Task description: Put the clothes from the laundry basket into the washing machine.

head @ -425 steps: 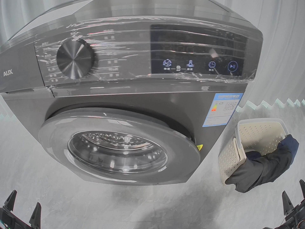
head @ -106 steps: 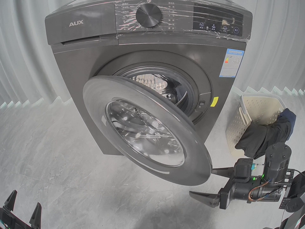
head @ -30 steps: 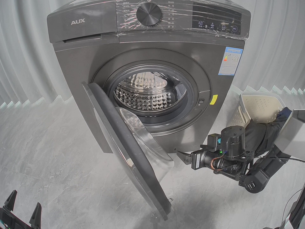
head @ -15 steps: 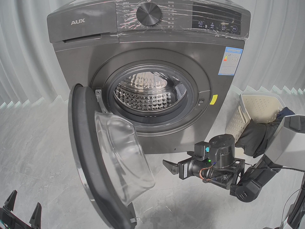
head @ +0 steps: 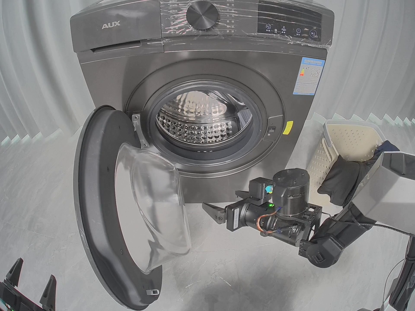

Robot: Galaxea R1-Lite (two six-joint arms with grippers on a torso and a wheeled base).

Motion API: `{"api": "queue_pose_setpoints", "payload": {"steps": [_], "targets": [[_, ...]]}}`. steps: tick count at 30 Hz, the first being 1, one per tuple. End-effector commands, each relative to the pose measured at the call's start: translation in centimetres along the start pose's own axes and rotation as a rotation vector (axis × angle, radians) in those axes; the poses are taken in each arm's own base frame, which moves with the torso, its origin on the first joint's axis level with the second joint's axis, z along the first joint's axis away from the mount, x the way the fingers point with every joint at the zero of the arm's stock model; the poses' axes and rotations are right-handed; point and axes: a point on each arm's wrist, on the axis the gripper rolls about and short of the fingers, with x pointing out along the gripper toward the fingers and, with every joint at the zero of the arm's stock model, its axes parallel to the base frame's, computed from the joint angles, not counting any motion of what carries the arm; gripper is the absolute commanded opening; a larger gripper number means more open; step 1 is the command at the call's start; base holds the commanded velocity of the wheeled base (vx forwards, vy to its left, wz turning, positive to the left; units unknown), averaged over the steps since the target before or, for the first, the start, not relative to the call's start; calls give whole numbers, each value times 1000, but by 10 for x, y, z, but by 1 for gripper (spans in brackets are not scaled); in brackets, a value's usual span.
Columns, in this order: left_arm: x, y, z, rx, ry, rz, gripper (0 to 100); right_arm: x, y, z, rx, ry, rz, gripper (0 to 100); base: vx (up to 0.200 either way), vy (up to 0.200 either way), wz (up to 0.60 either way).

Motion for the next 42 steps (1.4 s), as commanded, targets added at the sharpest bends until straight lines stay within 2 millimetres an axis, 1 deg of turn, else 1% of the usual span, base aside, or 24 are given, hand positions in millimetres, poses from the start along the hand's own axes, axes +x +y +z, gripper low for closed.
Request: {"api": "queue_pose_setpoints", "payload": {"steps": [1, 4, 6, 8, 10, 12, 13, 15, 17, 18, 21, 24, 27, 32, 34, 38, 42], "targets": [[0, 0, -5, 0, -1, 1, 100, 19, 11, -15, -11, 28, 31, 100, 0, 0, 0], [0, 0, -5, 0, -1, 1, 100, 23, 14, -22, -19, 46, 39, 100, 0, 0, 0], [0, 0, -5, 0, 0, -1, 100, 26, 20, -28, -24, 58, 53, 100, 0, 0, 0], [0, 0, -5, 0, 0, -1, 100, 28, 23, -30, -26, 58, 61, 100, 0, 0, 0], [0, 0, -5, 1, -2, -1, 100, 33, 29, -37, -33, 69, 75, 100, 0, 0, 0], [0, 0, -5, 0, 0, -1, 100, 36, 35, -40, -37, 68, 92, 100, 0, 0, 0], [0, 0, -5, 0, 0, -1, 100, 36, 35, -40, -37, 68, 92, 100, 0, 0, 0], [0, 0, -5, 0, 0, -1, 100, 38, 37, -37, -36, 48, 98, 100, 0, 0, 0], [0, 0, -5, 0, 0, -1, 100, 42, 35, -28, -30, 18, 96, 100, 0, 0, 0], [0, 0, -5, 0, 0, -1, 100, 42, 35, -28, -30, 18, 96, 100, -200, 0, 0], [0, 0, -5, 3, -1, 1, 100, 47, 36, -17, -28, -17, 98, 100, -200, 0, 0], [0, 0, -5, 1, -1, 1, 100, 52, 37, -12, -26, -34, 104, 100, -133, 0, 0], [0, 0, -5, 1, 0, -1, 100, 65, 39, -21, -29, -13, 113, 100, 0, 0, 0], [0, 0, -5, 0, 0, -1, 100, 79, 45, -32, -32, 17, 121, 100, 0, 0, 0], [0, 0, -5, 0, 0, -1, 100, 85, 53, -34, -35, 18, 137, 100, 0, 0, 0], [0, 0, -5, 0, -2, -1, 100, 101, 60, -36, -32, -13, 142, 100, 0, 0, 0], [0, 0, -5, 1, 0, -1, 100, 114, 69, -38, -30, -43, 160, 100, 0, 0, 0]]}}
